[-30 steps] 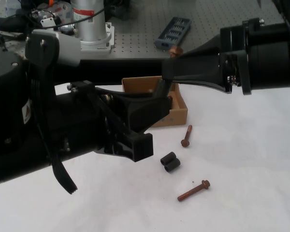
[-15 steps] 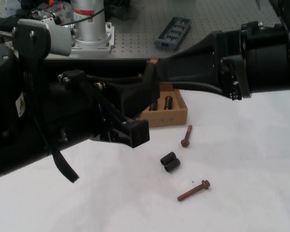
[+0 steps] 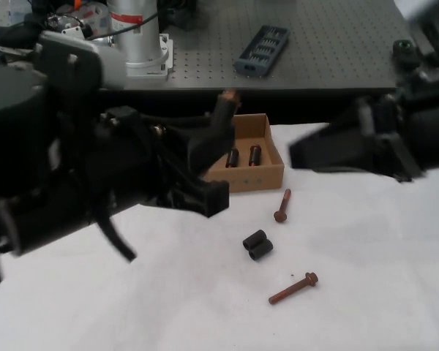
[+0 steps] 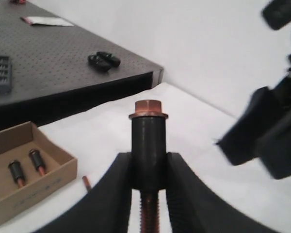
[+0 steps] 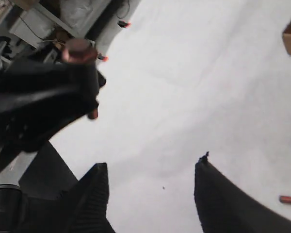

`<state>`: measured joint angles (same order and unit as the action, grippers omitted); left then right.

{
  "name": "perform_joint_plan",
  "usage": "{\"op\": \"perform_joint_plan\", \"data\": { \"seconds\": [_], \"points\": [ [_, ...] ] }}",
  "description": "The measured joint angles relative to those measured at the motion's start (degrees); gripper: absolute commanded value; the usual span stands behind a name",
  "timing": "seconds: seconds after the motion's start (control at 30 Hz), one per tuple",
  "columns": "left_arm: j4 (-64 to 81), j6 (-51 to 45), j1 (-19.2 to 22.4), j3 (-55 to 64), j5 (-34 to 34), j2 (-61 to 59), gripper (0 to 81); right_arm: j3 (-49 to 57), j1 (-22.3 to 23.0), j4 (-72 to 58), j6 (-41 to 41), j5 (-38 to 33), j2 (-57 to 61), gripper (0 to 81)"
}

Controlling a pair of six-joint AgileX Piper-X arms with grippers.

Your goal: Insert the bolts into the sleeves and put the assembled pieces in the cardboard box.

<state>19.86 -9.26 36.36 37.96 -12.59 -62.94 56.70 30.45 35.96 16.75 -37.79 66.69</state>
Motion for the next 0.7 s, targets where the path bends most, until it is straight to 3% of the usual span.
{"op": "perform_joint_plan", "data": {
  "seconds": [0.2,0.43,0.7],
  "points": [
    [-0.1,0.5,-7.3,6.2,-1.4,-14.1,0.6,0.0,-5.5,8.0,-6.4,0.9,0.0,27.9],
    [-2.1,0.7,-14.0,23.6,-6.6,-34.8,0.6,0.0,-8.4,9.7,-9.6,5.1,0.0,0.8],
    [-11.7,3.6,-15.9,47.0,-9.3,-55.8,0.6,0.0,-8.7,9.9,-13.5,9.0,0.0,2.8]
  ]
}}
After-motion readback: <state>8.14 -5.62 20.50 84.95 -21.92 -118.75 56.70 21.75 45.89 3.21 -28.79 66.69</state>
